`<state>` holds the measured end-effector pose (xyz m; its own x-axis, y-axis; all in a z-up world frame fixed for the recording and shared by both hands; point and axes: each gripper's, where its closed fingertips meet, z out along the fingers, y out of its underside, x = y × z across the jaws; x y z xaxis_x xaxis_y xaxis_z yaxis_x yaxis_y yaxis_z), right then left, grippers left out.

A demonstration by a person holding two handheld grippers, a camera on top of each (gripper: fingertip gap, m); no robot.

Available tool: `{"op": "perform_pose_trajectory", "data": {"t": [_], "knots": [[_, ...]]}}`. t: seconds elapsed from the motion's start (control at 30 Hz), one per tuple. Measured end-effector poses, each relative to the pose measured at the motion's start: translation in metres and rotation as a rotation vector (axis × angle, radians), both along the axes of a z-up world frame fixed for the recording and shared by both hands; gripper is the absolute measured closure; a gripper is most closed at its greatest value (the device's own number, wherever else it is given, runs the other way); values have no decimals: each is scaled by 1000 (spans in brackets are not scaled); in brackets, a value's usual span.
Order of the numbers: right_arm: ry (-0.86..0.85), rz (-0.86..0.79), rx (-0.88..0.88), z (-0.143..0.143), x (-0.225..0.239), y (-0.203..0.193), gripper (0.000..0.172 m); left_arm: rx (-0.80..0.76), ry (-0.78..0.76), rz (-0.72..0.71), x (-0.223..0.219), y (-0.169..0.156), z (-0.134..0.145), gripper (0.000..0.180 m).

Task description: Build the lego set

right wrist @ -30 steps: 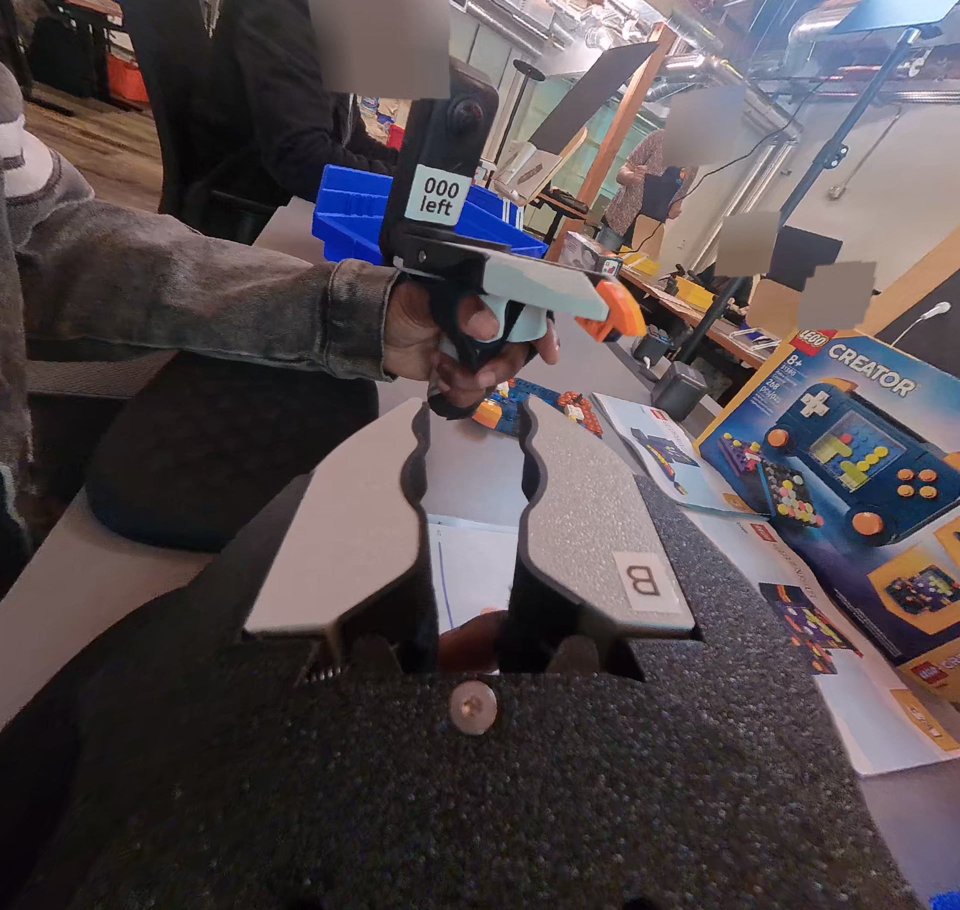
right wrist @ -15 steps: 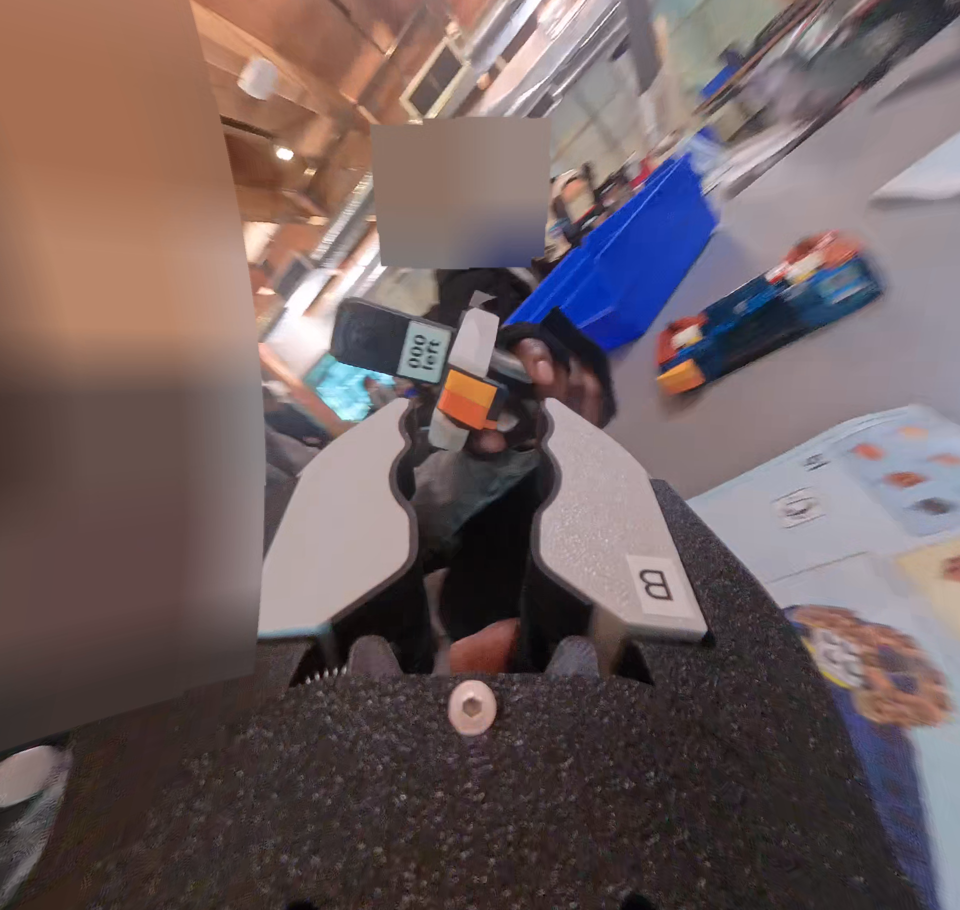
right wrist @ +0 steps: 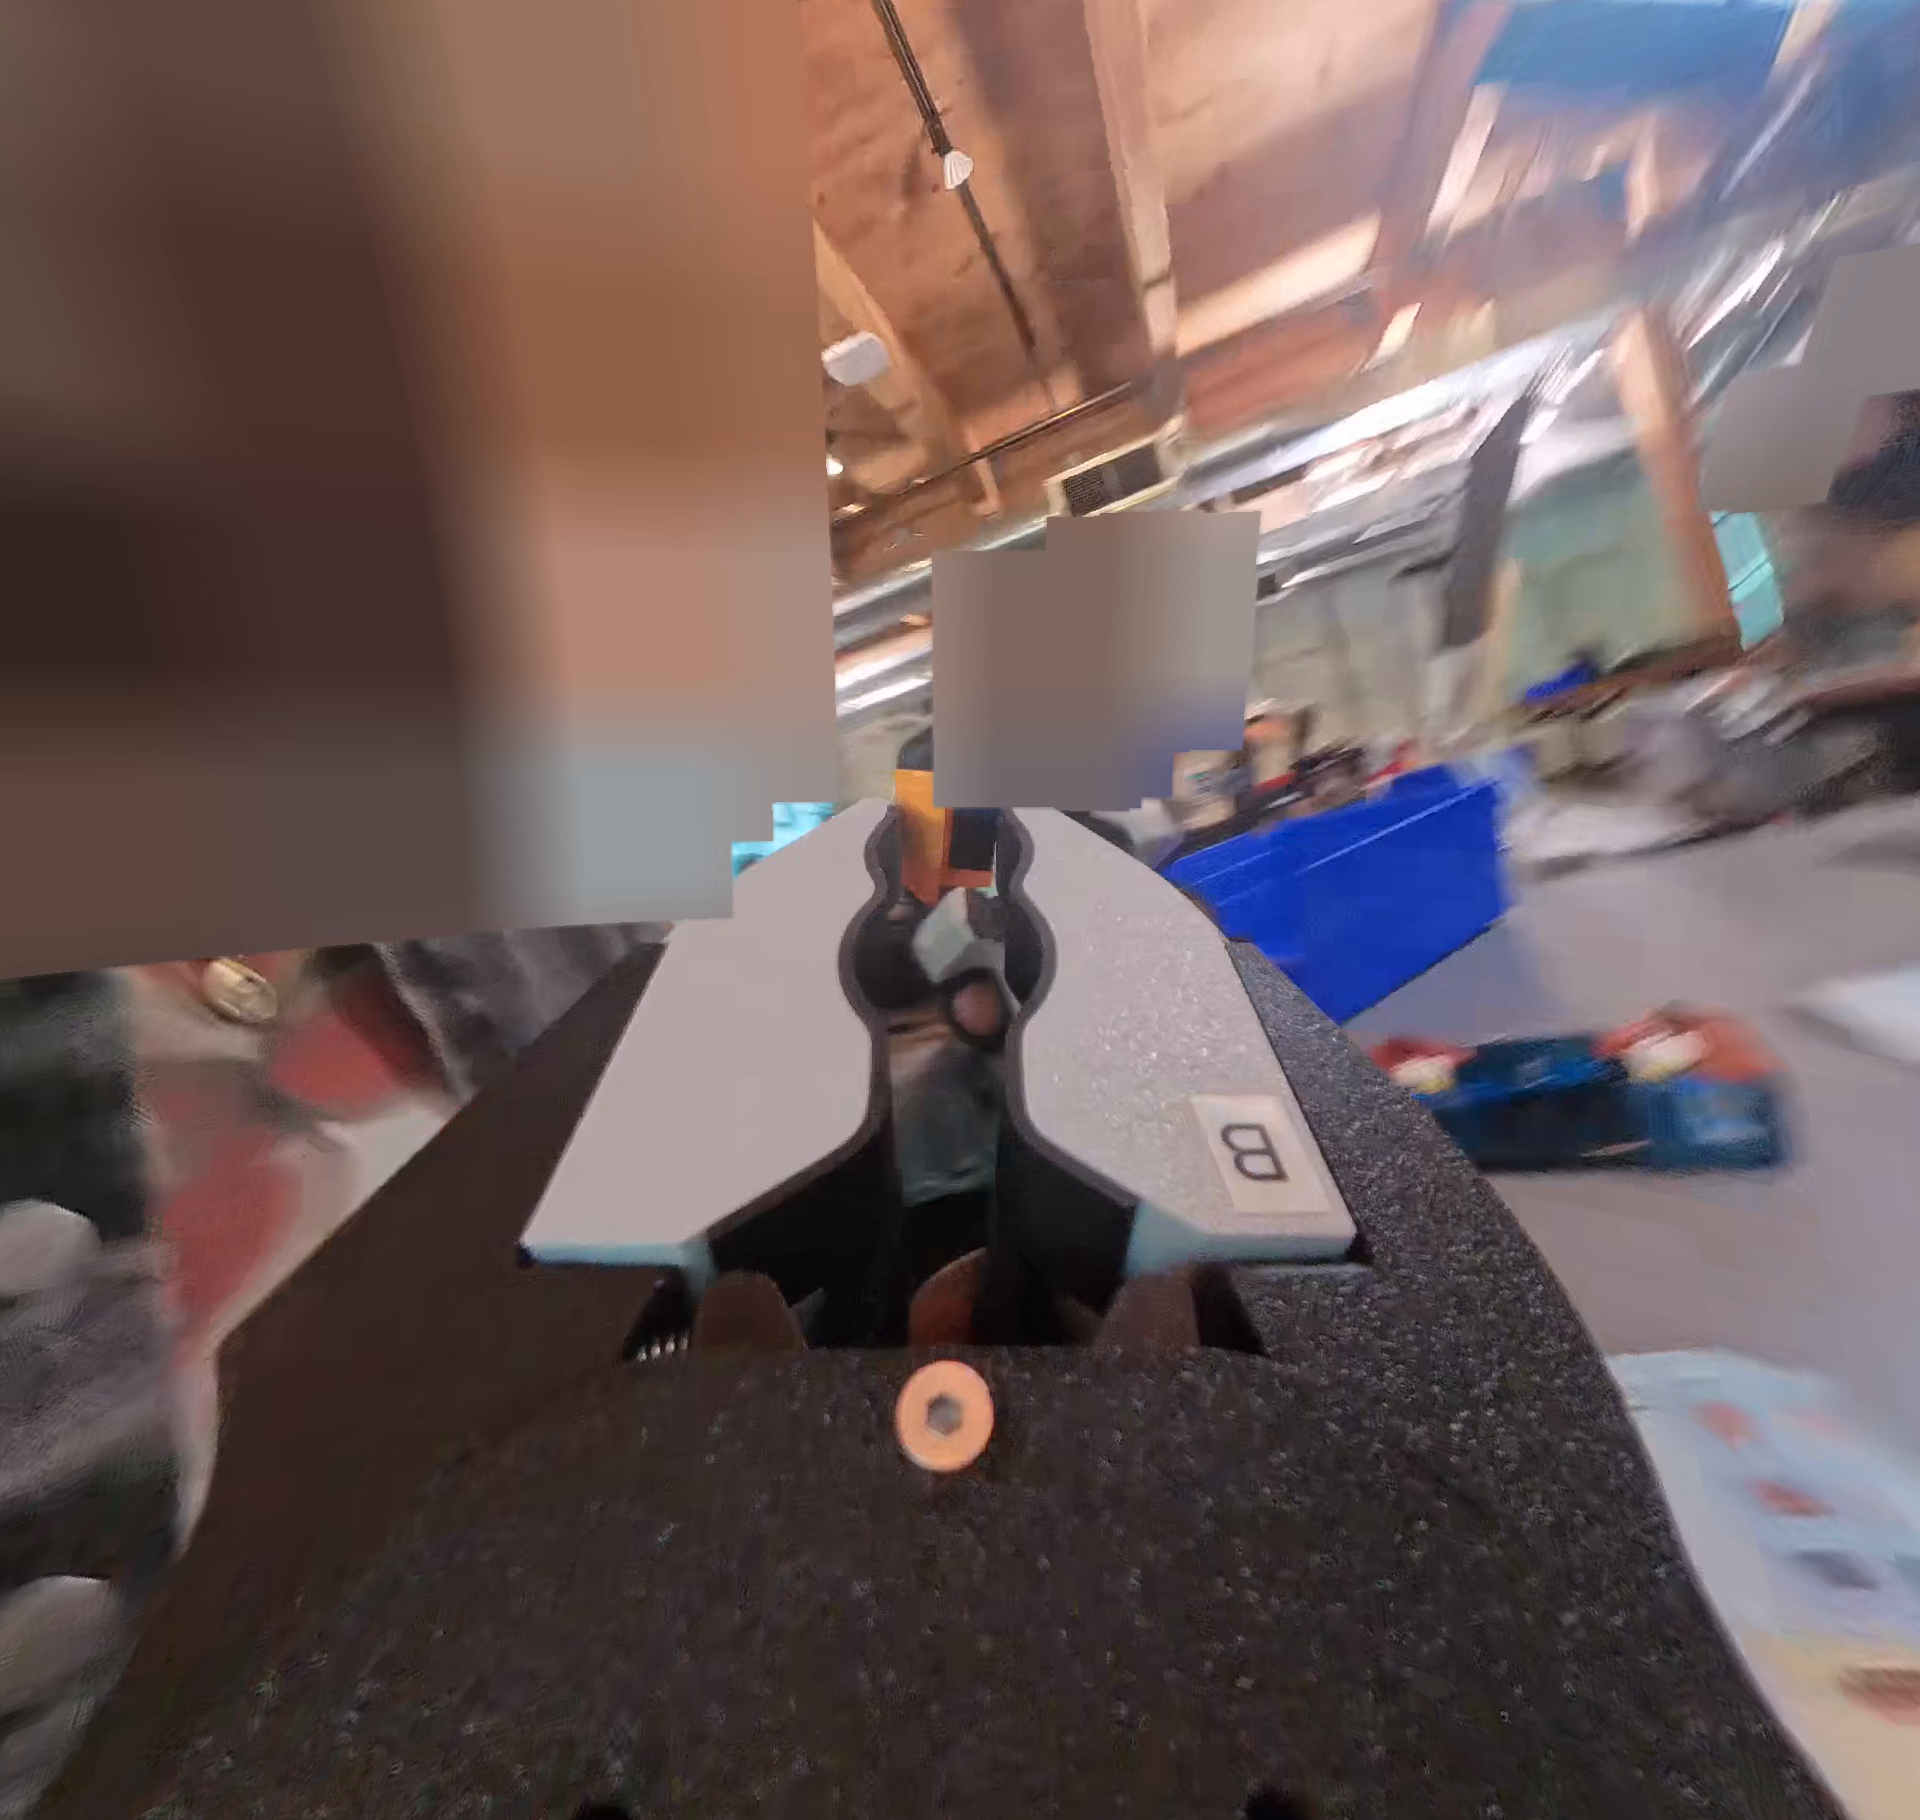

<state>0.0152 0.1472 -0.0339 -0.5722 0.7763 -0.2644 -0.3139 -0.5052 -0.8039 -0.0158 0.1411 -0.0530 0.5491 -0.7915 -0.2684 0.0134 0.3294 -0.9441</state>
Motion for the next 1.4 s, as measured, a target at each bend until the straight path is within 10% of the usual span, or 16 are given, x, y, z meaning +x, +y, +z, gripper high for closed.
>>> {"op": "perform_pose_trajectory", "data": {"t": [0.03,0.17,0.53,0.8,1.03,1.4], "knots": [[28,-93,103,2,3,-1,156,-42,-29,-29,0,0,1,141],[55,-357,491,0,3,-12,156,-66,-43,-84,9,-5,-1,142],[-48,-395,620,-19,-9,-16,155,16,11,-94,23,-13,-5,146],[37,-732,1239,-22,-8,-34,156,246,113,-28,25,-20,-4,151],[27,-741,1281,-24,-8,-34,155,227,115,-45,25,-19,-7,150],[-31,-616,1263,-41,-13,-40,156,-629,-122,-502,38,-27,-29,147]]}}
